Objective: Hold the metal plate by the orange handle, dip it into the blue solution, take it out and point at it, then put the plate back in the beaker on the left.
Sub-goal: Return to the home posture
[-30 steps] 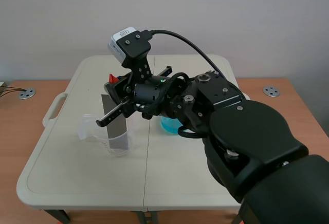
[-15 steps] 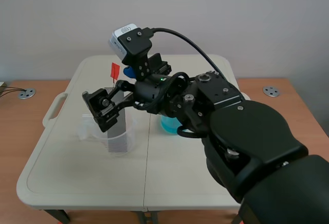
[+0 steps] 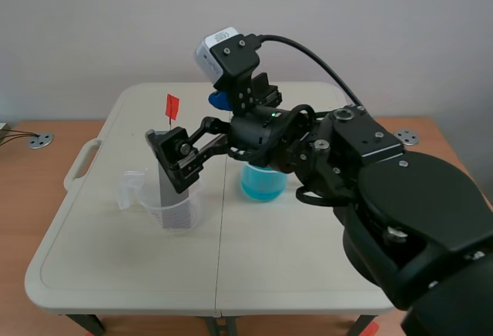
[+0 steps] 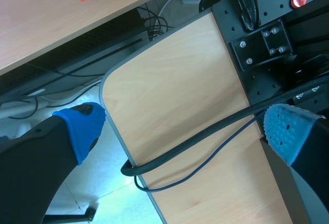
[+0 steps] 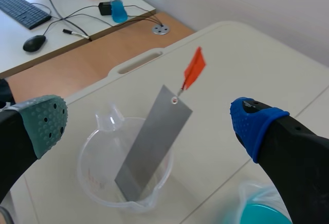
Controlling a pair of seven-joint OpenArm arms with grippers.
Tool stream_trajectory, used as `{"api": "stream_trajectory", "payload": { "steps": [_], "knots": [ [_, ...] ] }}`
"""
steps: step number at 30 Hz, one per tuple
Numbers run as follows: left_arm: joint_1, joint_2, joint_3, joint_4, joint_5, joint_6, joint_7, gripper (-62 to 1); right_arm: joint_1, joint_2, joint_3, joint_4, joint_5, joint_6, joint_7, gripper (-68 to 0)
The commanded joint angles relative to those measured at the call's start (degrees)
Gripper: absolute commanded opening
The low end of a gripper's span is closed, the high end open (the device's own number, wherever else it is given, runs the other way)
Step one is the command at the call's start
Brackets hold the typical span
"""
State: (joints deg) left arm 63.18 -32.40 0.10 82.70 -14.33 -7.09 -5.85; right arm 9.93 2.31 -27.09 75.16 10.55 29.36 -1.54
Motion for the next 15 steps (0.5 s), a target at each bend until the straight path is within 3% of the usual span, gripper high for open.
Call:
{"api": "stream_trajectory", "payload": {
  "steps": [1,8,15],
  "knots": [
    [0.3,0.0,-0.1,0.7,0.0,-0.2,-1.5,1.4,-0.2,1.0,0.7,3.2,0.7,0.0,0.8,-1.0],
    [-3.7,0.0,-3.9,3.0,-1.5,0.1,-2.3,1.4,-4.4,6.8,3.5,10.2,3.6,0.0,0.4,-1.0],
    [-8.3,-0.5,-12.4,13.9,-1.5,0.3,-3.4,1.4,-9.7,13.6,7.2,16.3,8.7,0.0,0.2,-1.0]
  ]
}}
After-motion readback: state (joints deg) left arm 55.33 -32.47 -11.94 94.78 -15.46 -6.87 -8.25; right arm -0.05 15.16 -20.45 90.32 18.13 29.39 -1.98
